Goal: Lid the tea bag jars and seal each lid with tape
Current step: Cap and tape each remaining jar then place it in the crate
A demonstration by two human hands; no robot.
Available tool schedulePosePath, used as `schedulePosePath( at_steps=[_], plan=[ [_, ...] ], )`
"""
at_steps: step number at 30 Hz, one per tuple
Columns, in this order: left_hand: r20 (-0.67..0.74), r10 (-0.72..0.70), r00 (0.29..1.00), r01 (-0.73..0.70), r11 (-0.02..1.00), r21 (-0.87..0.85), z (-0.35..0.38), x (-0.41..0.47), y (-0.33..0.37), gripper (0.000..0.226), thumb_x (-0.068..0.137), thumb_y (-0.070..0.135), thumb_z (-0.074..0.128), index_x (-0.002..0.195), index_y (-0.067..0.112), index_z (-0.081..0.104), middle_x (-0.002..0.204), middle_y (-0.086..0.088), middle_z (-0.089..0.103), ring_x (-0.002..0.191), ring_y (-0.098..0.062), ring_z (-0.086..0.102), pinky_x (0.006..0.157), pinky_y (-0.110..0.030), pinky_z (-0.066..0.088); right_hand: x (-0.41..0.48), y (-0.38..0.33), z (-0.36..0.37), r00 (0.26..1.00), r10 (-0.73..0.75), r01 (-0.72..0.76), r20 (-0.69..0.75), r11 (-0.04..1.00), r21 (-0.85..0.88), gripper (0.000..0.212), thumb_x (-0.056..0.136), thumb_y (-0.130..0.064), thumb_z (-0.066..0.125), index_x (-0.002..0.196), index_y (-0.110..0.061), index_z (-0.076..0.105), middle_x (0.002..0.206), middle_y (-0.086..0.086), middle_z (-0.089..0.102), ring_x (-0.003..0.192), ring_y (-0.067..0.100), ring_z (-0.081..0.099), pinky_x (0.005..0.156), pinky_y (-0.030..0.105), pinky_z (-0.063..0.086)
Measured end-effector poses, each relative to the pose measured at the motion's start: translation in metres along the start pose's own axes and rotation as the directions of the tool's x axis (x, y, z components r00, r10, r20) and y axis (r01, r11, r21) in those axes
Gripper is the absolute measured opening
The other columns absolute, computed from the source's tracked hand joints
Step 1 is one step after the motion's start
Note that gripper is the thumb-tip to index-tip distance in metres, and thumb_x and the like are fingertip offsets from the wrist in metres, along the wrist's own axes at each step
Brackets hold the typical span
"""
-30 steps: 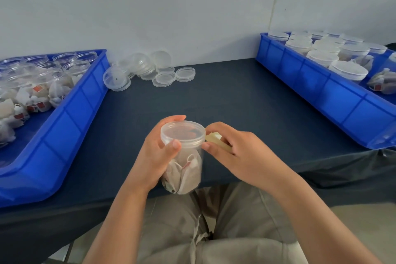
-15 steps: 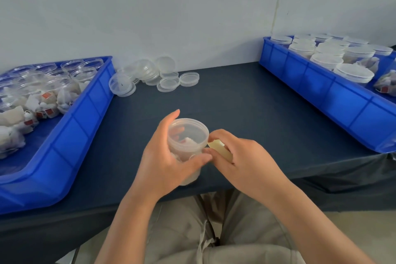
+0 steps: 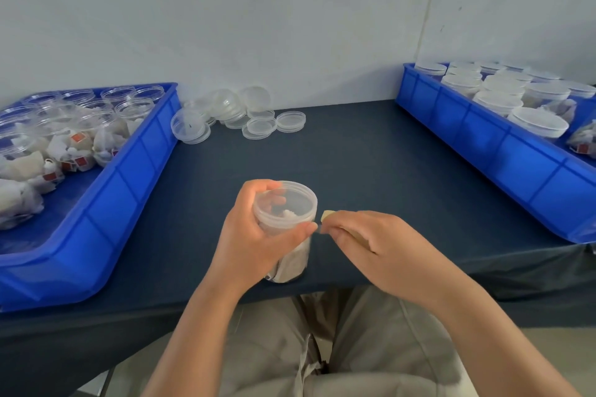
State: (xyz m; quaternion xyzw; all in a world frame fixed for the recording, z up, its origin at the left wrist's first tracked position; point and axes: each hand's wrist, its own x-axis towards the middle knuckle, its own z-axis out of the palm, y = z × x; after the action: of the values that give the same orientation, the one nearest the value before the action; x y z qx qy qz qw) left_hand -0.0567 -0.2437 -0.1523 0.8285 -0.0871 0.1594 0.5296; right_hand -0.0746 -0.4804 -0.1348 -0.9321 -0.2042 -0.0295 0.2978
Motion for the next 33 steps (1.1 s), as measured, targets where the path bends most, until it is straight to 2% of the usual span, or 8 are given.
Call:
schedulePosePath(
  at_steps=[3,8,13,21,24,27,31,33],
  plan=[
    [0.004,0.023,1.000,-0.023,0.999,0.028,0.005,-0.004,0.004,0.073,0.058,0.072,0.087,0.119,0.056,0.050,0.123,0.030,0.064,0.117,0.004,0.062,0.083,-0.011,0.049,0.002,-0.005,0.010,0.992,0.003,-0.013,-0.125,0.997,-0.076,0.024,0.109,-0.044,0.041,0.115,-0.043,0.065,0.082,-0.021,0.060,0.084,0.007,0.060,0.072,0.032,0.054],
    [-0.082,0.042,0.996,-0.030,0.990,0.137,0.011,-0.009,0.012,0.075,0.054,0.079,0.085,0.115,0.055,0.048,0.117,0.033,0.065,0.110,0.008,0.062,0.080,-0.021,0.050,0.004,-0.015,0.023,0.961,0.017,-0.087,-0.278,0.967,-0.241,0.027,0.109,-0.045,0.037,0.111,-0.043,0.064,0.082,-0.014,0.058,0.071,0.013,0.057,0.055,0.027,0.045],
    [-0.090,0.100,0.991,-0.073,0.960,0.272,0.015,-0.016,0.021,0.076,0.054,0.083,0.081,0.115,0.055,0.047,0.114,0.034,0.063,0.106,0.012,0.061,0.075,-0.009,0.042,0.005,-0.014,0.026,0.952,0.041,-0.122,-0.302,0.959,-0.255,0.023,0.110,-0.044,0.039,0.109,-0.039,0.062,0.080,-0.013,0.057,0.067,0.014,0.055,0.054,0.032,0.050],
    [-0.082,0.044,0.996,-0.025,0.976,0.217,0.006,-0.028,0.037,0.072,0.052,0.077,0.080,0.111,0.046,0.054,0.109,0.029,0.067,0.104,0.004,0.065,0.078,-0.021,0.055,0.009,-0.014,0.029,0.928,0.036,-0.155,-0.370,0.942,-0.297,0.018,0.109,-0.035,0.047,0.109,-0.039,0.064,0.077,-0.009,0.057,0.060,0.018,0.053,0.047,0.031,0.044],
    [0.056,0.048,0.997,-0.048,0.999,0.004,0.003,-0.049,0.053,0.066,0.054,0.057,0.090,0.111,0.036,0.063,0.114,0.016,0.076,0.106,-0.010,0.073,0.085,-0.042,0.061,0.021,0.012,0.020,0.919,0.171,-0.307,-0.355,0.875,-0.374,0.019,0.108,-0.033,0.044,0.112,-0.035,0.063,0.093,0.000,0.067,0.075,0.028,0.064,0.058,0.035,0.047],
    [0.217,0.138,0.966,-0.115,0.987,-0.115,0.008,-0.073,0.070,0.078,0.062,0.064,0.095,0.123,0.030,0.061,0.126,0.007,0.073,0.112,-0.020,0.074,0.085,-0.041,0.063,0.022,0.057,-0.017,0.861,0.320,-0.451,-0.395,0.840,-0.303,0.029,0.112,-0.032,0.040,0.126,-0.034,0.065,0.113,0.001,0.070,0.095,0.029,0.066,0.080,0.043,0.057],
    [0.076,-0.047,0.996,0.053,0.996,-0.072,0.010,-0.052,0.062,0.066,0.056,0.070,0.089,0.112,0.048,0.059,0.108,0.021,0.075,0.092,-0.004,0.075,0.071,-0.028,0.061,0.016,0.068,-0.023,0.888,0.127,-0.267,-0.442,0.924,-0.272,0.030,0.112,-0.035,0.043,0.131,-0.037,0.066,0.106,-0.002,0.069,0.086,0.020,0.059,0.069,0.041,0.052],
    [0.031,-0.161,0.987,0.163,0.974,-0.156,0.007,-0.039,0.050,0.056,0.060,0.064,0.086,0.107,0.046,0.061,0.101,0.018,0.075,0.078,-0.007,0.075,0.063,-0.027,0.060,0.017,0.059,-0.012,0.925,0.080,-0.202,-0.371,0.931,-0.302,0.036,0.111,-0.040,0.041,0.139,-0.039,0.063,0.112,-0.002,0.072,0.096,0.024,0.065,0.077,0.044,0.055]
  ],
)
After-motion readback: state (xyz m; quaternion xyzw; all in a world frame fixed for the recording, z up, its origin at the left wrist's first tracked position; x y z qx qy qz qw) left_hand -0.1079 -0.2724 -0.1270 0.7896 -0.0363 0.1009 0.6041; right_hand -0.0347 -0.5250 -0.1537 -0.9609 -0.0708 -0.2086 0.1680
